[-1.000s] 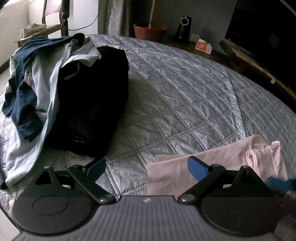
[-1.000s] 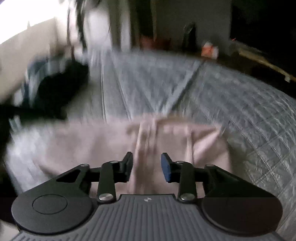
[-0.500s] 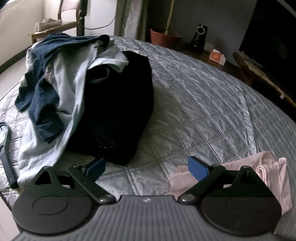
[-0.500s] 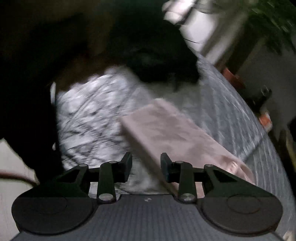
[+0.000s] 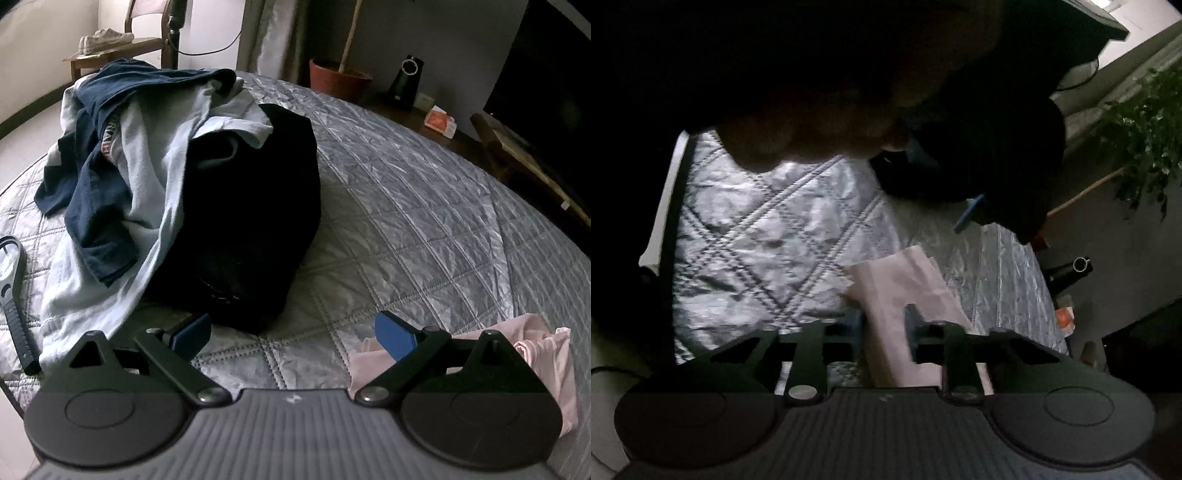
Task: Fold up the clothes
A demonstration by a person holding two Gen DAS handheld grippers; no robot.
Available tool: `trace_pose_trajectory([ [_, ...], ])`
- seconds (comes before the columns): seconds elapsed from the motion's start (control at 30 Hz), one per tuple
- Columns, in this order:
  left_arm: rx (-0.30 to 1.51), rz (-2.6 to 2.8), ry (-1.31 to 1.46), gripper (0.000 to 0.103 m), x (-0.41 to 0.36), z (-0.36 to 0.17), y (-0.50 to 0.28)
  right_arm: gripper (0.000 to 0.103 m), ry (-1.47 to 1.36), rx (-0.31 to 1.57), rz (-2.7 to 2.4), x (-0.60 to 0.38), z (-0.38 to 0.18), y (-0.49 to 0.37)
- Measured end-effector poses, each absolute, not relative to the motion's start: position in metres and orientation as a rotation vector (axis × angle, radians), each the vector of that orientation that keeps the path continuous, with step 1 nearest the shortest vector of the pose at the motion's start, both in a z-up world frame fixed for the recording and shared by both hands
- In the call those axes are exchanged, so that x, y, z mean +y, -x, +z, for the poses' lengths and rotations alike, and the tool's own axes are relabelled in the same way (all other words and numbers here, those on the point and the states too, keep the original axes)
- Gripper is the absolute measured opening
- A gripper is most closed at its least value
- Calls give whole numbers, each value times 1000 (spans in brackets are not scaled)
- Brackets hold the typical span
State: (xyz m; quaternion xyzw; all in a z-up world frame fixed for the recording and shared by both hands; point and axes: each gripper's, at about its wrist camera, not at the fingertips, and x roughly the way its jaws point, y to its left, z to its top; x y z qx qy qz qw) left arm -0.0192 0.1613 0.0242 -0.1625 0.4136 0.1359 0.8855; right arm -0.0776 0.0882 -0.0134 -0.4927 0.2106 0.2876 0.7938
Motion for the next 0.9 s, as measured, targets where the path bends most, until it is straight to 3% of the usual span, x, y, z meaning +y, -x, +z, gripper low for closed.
trace_pose_trajectory([
  [0.23,851,293,331,95,158,25,18,26,1080,408,639,85,-17,80],
  [0.27,850,297,331,95,158,24,17,20,1041,437,651,84,-12,76],
  [0.3,848,302,332,95,158,25,17,7,950,487,651,80,-6,68],
  [0.33,847,307,334,95,159,25,17,4,859,536,650,76,1,60],
  [0.7,834,294,320,95,141,25,10,3,121,601,373,-44,90,20],
  [0.9,837,254,274,95,121,23,6,3,-248,577,106,-148,93,10],
])
